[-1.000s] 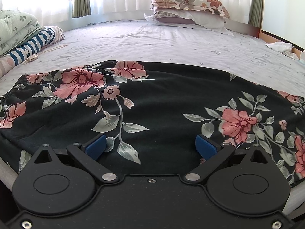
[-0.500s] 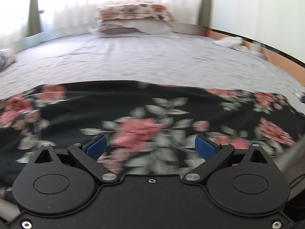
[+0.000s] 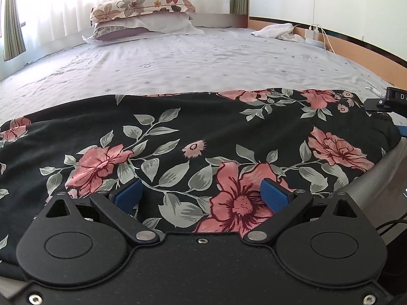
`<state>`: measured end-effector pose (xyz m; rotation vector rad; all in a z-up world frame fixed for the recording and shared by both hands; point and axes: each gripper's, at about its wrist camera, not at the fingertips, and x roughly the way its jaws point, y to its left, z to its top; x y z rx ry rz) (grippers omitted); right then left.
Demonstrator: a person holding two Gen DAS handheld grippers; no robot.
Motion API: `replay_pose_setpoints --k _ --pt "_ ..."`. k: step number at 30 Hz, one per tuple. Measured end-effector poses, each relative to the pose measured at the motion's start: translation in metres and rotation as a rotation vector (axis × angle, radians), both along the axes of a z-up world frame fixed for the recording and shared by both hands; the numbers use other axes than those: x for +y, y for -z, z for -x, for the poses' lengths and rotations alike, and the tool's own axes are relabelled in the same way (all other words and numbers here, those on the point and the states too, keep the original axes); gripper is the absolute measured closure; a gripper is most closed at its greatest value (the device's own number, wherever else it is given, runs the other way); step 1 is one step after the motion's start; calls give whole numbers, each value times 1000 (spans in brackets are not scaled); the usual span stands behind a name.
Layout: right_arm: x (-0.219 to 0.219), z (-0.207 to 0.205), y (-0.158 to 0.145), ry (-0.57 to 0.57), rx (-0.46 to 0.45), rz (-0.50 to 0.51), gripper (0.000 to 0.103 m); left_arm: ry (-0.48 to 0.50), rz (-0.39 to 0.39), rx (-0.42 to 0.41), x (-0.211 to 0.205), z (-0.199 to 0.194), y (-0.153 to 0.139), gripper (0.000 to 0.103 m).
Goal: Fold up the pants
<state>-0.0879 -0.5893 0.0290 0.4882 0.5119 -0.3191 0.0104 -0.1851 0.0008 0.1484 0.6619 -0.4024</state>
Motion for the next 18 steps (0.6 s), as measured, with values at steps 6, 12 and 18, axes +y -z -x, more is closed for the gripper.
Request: replay_pose_setpoints --k 6,12,18 --pt "4 -6 2 -63 -27 -83 0 -21 11 22 4 -4 -1 3" --pt "5 -23 5 -39 -1 -67 0 -34 29 29 -3 -7 -7 3" --pt "10 -38 6 -27 31 -31 1 -36 10 24 -10 -9 0 3"
